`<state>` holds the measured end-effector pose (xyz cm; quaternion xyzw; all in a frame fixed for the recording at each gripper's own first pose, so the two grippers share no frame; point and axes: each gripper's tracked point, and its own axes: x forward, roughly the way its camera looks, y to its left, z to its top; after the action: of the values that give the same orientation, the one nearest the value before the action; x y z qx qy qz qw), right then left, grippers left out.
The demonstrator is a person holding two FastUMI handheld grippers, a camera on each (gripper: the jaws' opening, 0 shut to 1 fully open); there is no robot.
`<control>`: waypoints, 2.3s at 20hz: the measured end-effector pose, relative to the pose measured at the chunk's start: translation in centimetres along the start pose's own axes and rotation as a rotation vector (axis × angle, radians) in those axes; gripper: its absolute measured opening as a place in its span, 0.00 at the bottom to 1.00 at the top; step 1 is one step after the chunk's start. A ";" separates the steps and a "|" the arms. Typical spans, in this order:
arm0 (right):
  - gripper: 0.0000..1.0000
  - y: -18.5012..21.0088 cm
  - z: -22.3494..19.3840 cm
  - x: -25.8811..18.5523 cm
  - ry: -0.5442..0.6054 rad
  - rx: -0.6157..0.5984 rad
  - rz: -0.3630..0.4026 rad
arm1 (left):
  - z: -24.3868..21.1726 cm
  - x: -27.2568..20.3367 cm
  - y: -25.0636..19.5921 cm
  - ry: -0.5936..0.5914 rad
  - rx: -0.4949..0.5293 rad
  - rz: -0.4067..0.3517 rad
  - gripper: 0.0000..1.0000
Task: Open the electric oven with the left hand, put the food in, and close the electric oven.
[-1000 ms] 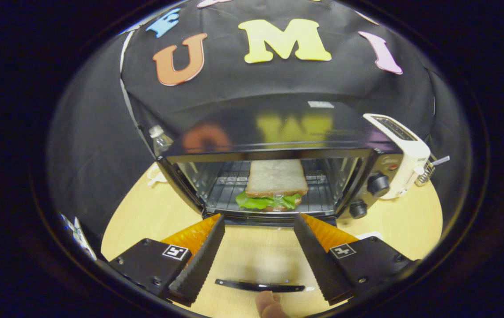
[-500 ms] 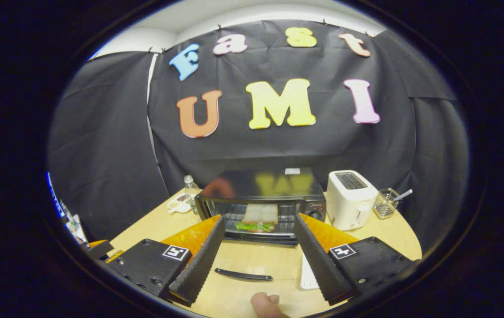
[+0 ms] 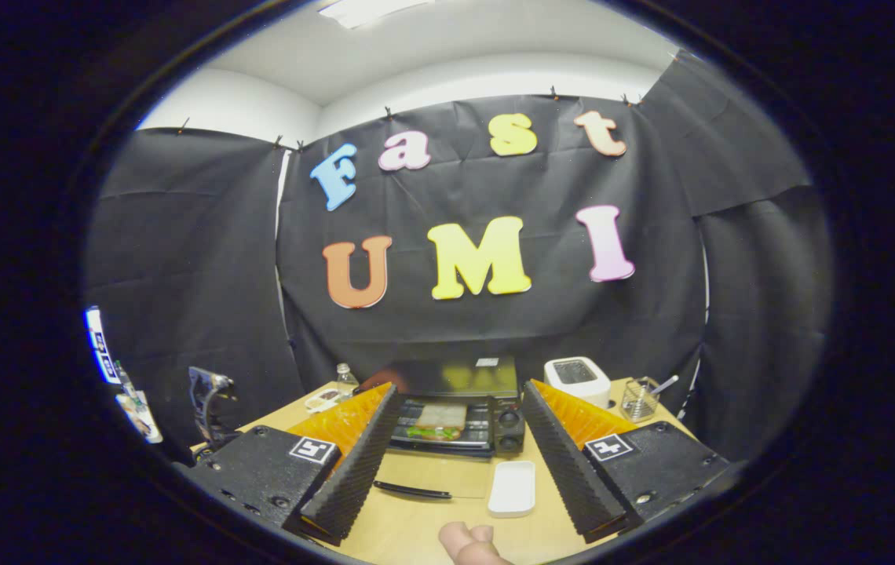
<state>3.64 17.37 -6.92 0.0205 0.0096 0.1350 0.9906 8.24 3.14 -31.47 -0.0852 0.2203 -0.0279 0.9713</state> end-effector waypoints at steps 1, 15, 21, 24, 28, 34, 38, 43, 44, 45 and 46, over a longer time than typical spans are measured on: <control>0.89 -0.6 0.6 -0.8 -0.024 0.001 -0.011 | -0.6 0.4 -0.5 0.015 0.000 -0.006 0.94; 0.89 -8.6 0.4 -5.0 -0.103 0.056 -0.140 | -8.4 5.1 -8.6 0.241 0.115 -0.098 0.94; 0.89 -10.0 -0.8 -4.5 -0.052 0.085 -0.132 | -8.6 6.1 -8.8 0.275 0.101 -0.062 0.94; 1.00 -9.7 -1.3 -4.4 -0.040 0.094 -0.108 | -8.7 6.1 -8.9 0.285 0.114 -0.063 0.93; 0.89 -10.0 -1.4 -4.3 -0.040 0.097 -0.112 | -8.0 5.9 -9.0 0.271 0.122 -0.066 0.94; 0.89 -10.7 -1.8 -4.1 -0.030 0.099 -0.135 | -5.8 5.5 -9.2 0.230 0.128 -0.056 0.94; 1.00 -11.5 -0.8 -4.7 -0.081 0.089 -0.173 | -3.8 5.3 -9.2 0.172 0.140 -0.047 0.94; 0.89 -11.3 0.0 -5.4 -0.141 0.085 -0.153 | 0.8 5.7 -9.6 0.036 0.159 -0.054 0.95; 0.89 -11.2 0.1 -5.5 -0.146 0.083 -0.150 | 1.6 5.8 -9.6 0.028 0.147 -0.057 0.95; 0.89 -11.1 0.2 -5.7 -0.149 0.081 -0.147 | 2.3 5.9 -9.6 0.016 0.142 -0.061 0.85; 0.89 -11.2 0.2 -5.8 -0.149 0.079 -0.147 | 3.2 6.1 -9.7 -0.001 0.138 -0.064 0.95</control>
<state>1.03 5.07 -7.16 0.0686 -0.0571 0.0596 0.9942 15.00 -6.48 -29.50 -0.0252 0.2144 -0.0740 0.9736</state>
